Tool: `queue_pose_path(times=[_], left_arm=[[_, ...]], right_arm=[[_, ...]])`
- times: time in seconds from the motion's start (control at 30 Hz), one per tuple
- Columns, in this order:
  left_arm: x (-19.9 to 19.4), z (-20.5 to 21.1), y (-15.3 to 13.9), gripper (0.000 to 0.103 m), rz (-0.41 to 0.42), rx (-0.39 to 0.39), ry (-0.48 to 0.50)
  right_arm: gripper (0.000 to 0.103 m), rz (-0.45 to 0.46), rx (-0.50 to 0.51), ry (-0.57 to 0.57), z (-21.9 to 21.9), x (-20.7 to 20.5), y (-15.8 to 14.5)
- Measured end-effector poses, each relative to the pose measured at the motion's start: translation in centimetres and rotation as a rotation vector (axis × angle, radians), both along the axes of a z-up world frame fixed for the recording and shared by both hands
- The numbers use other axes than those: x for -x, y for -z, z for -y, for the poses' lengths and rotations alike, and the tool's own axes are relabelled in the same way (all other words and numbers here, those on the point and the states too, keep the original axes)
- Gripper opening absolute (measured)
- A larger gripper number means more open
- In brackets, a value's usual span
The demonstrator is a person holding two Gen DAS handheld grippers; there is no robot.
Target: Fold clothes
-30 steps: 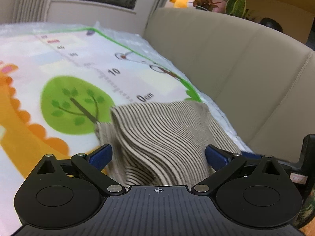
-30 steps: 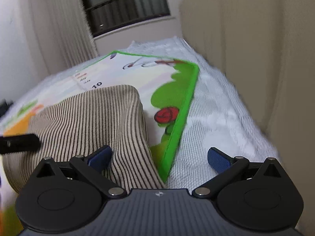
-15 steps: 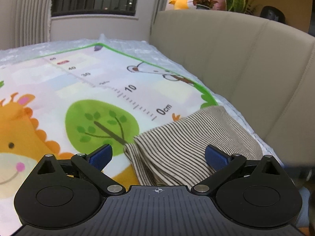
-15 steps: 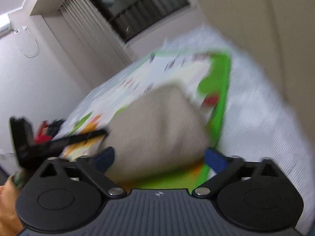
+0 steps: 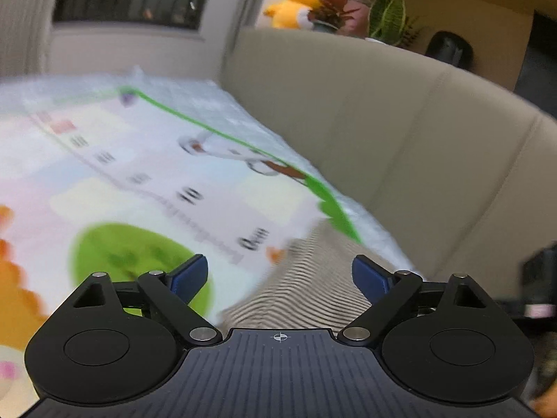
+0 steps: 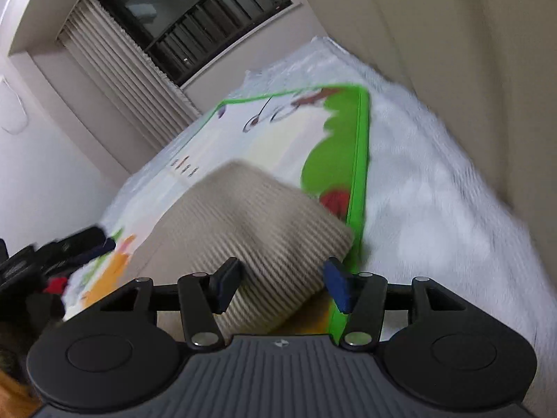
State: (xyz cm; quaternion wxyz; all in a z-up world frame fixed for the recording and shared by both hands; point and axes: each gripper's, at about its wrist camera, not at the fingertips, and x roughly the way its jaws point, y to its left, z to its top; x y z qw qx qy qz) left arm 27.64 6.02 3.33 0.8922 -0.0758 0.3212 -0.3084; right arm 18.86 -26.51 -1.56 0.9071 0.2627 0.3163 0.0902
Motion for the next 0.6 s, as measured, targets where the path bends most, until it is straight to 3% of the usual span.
queue_pose_path(times=[0.17, 0.2, 0.27, 0.3, 0.33, 0.47, 0.53, 0.6], left_arm=[[-2.2, 1.6, 3.6, 0.096, -0.099, -0.024, -0.012], [-2.4, 1.6, 4.2, 0.097, -0.113, -0.026, -0.016], [-2.6, 1.6, 5.0, 0.098, -0.133, -0.014, -0.008], [-2.6, 1.6, 5.3, 0.098, -0.142, -0.006, -0.003], [-2.7, 1.5, 5.7, 0.098, -0.155, 0.006, 0.0], [-2.0, 0.7, 6.8, 0.098, -0.2, 0.056, -0.021], [-1.1, 0.5, 6.8, 0.097, -0.199, 0.062, -0.039], [0.1, 0.5, 6.5, 0.096, -0.194, 0.055, -0.061]], right_arm=[[0.054, 0.083, 0.297, 0.028, -1.6, -5.2, -1.1], [0.055, 0.083, 0.289, 0.029, -1.5, -5.3, -1.4], [0.068, 0.093, 0.242, 0.035, -1.3, -4.3, -2.1], [0.08, 0.101, 0.206, 0.041, -1.1, -3.3, -2.4], [0.084, 0.103, 0.162, 0.051, -0.8, -1.8, -2.5], [0.084, -0.02, -0.047, 0.002, 0.4, 1.4, -0.8], [0.076, -0.079, -0.097, -0.015, 0.4, 1.2, 0.5], [0.072, -0.066, -0.085, -0.032, 0.0, 0.2, 0.6]])
